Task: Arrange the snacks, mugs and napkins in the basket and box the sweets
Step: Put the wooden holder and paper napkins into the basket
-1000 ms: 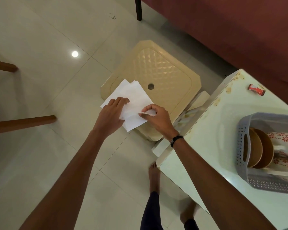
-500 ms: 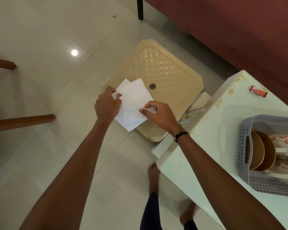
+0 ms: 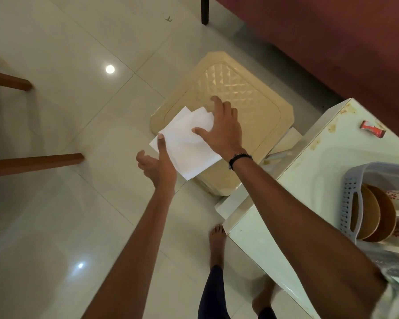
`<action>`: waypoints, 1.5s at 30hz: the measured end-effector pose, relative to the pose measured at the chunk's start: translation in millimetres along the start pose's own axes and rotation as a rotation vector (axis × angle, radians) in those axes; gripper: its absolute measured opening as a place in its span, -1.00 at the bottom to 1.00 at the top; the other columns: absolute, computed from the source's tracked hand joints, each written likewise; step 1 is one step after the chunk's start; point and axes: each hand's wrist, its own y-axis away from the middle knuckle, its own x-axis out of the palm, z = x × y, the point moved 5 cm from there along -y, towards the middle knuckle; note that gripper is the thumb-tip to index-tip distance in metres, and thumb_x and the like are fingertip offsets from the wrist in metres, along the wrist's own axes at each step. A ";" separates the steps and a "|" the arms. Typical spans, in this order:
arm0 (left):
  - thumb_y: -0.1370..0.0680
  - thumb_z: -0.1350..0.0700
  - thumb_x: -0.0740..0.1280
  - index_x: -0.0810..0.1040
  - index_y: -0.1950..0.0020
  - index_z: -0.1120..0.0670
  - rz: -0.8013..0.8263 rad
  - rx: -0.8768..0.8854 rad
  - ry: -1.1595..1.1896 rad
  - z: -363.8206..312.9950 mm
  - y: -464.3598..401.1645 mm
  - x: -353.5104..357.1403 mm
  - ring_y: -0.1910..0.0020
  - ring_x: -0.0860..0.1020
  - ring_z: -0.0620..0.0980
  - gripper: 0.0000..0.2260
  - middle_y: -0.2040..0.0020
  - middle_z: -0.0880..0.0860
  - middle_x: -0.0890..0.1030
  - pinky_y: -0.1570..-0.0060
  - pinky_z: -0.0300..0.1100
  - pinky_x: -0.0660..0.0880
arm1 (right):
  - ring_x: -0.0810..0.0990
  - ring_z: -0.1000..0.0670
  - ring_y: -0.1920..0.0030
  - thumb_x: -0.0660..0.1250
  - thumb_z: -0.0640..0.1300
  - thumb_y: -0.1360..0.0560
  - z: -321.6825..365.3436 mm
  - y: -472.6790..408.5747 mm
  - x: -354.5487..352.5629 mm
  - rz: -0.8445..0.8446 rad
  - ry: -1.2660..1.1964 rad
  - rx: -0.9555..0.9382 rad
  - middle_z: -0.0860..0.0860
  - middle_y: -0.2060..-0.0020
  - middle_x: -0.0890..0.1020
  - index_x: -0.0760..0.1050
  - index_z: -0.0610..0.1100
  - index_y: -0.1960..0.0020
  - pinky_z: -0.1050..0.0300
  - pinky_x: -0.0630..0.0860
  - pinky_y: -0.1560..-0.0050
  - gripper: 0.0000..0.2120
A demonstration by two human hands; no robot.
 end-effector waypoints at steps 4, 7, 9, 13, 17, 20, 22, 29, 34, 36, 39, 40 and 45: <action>-0.35 -0.14 0.49 0.19 -0.35 0.09 0.161 -0.261 0.190 17.8 11.3 16.2 -0.09 0.52 0.05 -0.25 -0.12 0.04 0.49 -0.18 0.07 0.52 | 0.37 -0.09 -0.20 0.33 0.20 -0.45 -12.8 9.6 8.2 0.029 -0.274 0.093 -0.08 -0.23 0.43 0.27 -0.11 -0.38 0.06 0.43 -0.16 -0.37; -0.33 -0.01 0.54 0.32 -0.16 0.06 0.166 -0.190 0.166 15.3 14.1 21.8 -0.02 0.54 0.00 -0.45 -0.03 -0.02 0.53 -0.14 -0.05 0.53 | 0.45 -0.01 -0.22 0.23 0.25 -0.49 -18.8 12.2 6.6 0.062 -0.651 0.214 -0.03 -0.22 0.48 0.26 -0.10 -0.40 0.19 0.45 -0.17 -0.38; -0.36 0.07 0.52 0.37 -0.12 0.06 0.167 -0.134 0.141 10.0 16.8 22.5 -0.03 0.54 0.02 -0.55 -0.01 -0.03 0.54 -0.05 -0.12 0.50 | 0.49 0.07 -0.18 0.26 0.24 -0.48 -20.0 22.3 4.1 0.101 -0.751 0.221 0.06 -0.19 0.48 0.25 -0.09 -0.41 0.44 0.44 -0.01 -0.37; -0.43 0.21 0.42 0.50 -0.18 0.12 0.249 -0.030 0.127 -3.0 26.5 24.2 -0.04 0.59 0.03 -0.67 -0.06 0.01 0.61 0.18 -0.23 0.54 | 0.47 0.08 -0.22 0.43 0.11 -0.42 -29.6 47.8 7.6 0.184 -0.793 0.202 0.10 -0.24 0.46 0.24 -0.04 -0.40 0.34 0.44 -0.12 -0.34; -0.43 0.23 0.39 0.52 -0.21 0.09 0.513 -0.036 0.199 -17.6 50.3 32.2 0.01 0.63 0.01 -0.65 -0.07 0.03 0.65 0.31 -0.23 0.58 | 0.49 0.09 -0.21 0.49 0.09 -0.36 -46.6 71.2 -7.0 0.165 -0.987 0.356 0.13 -0.26 0.46 0.23 0.01 -0.39 0.22 0.51 -0.12 -0.29; -0.46 0.22 0.38 0.48 -0.29 0.11 0.770 -0.048 0.209 -24.6 79.9 43.6 -0.07 0.63 0.07 -0.61 -0.16 0.10 0.63 0.23 -0.15 0.60 | 0.58 -0.05 -0.21 0.46 0.13 -0.38 -65.3 87.6 -25.7 0.294 -1.292 0.422 0.03 -0.24 0.59 0.38 0.02 -0.35 0.00 0.58 -0.16 -0.40; -0.45 0.19 0.37 0.47 -0.30 0.09 0.894 -0.041 0.150 -25.7 103.6 54.9 -0.18 0.58 0.13 -0.59 -0.23 0.14 0.59 -0.03 0.05 0.59 | 0.58 -0.08 -0.24 0.41 0.14 -0.43 -78.8 102.0 -44.0 0.410 -1.385 0.407 -0.04 -0.24 0.60 0.45 0.01 -0.32 -0.09 0.55 -0.21 -0.50; -0.44 0.09 0.43 0.48 -0.26 -0.02 1.014 0.052 -0.079 -17.5 198.6 100.6 -0.15 0.60 0.07 -0.60 -0.20 0.04 0.62 0.10 -0.06 0.58 | 0.65 -0.02 -0.11 0.52 0.00 -0.35 -174.1 164.8 -141.6 0.101 -1.212 0.456 0.06 -0.07 0.69 0.55 -0.03 -0.20 0.11 0.63 -0.02 -0.56; -0.47 0.22 0.40 0.42 -0.29 -0.06 1.123 0.217 -0.179 14.5 292.3 146.1 -0.13 0.59 -0.06 -0.56 -0.19 -0.01 0.61 0.01 -0.12 0.58 | 0.64 0.16 -0.02 0.48 0.09 -0.37 -223.8 215.8 -205.0 0.062 -0.867 0.385 0.20 0.00 0.67 0.53 0.11 -0.12 0.36 0.56 0.13 -0.66; -0.46 0.27 0.39 0.37 -0.28 0.06 1.045 0.220 -0.194 32.1 320.2 161.4 -0.20 0.54 0.07 -0.56 -0.23 0.08 0.56 -0.13 -0.01 0.53 | 0.60 0.08 -0.02 0.45 -0.01 -0.43 -252.8 231.6 -224.5 -0.058 -0.769 0.417 0.20 -0.01 0.61 0.46 0.08 -0.14 0.34 0.50 0.11 -0.68; -0.44 0.23 0.39 0.33 -0.21 0.08 0.871 0.333 -0.333 51.2 353.9 181.1 -0.11 0.55 0.13 -0.60 -0.15 0.11 0.57 -0.04 -0.05 0.53 | 0.50 -0.01 -0.12 0.42 -0.09 -0.45 -292.1 254.1 -243.0 -0.120 -0.532 0.449 0.00 -0.16 0.55 0.36 -0.09 -0.32 0.17 0.40 -0.06 -0.52; -0.43 0.20 0.40 0.31 -0.23 0.10 0.831 0.408 -0.407 56.4 364.6 187.8 -0.10 0.55 0.14 -0.56 -0.15 0.12 0.57 -0.04 -0.05 0.53 | 0.50 -0.05 -0.17 0.43 -0.13 -0.45 -300.5 259.1 -245.5 -0.124 -0.481 0.445 -0.06 -0.21 0.54 0.35 -0.14 -0.34 0.16 0.38 -0.10 -0.49; -0.43 0.12 0.40 0.26 -0.30 0.12 0.578 0.699 -0.633 80.3 397.4 208.8 -0.05 0.59 0.21 -0.48 -0.11 0.17 0.60 -0.04 0.04 0.56 | 0.58 -0.20 -0.06 0.37 -0.20 -0.42 -315.7 264.6 -243.9 -0.212 -0.253 0.432 -0.17 -0.05 0.61 0.41 -0.23 -0.18 0.05 0.45 0.08 -0.64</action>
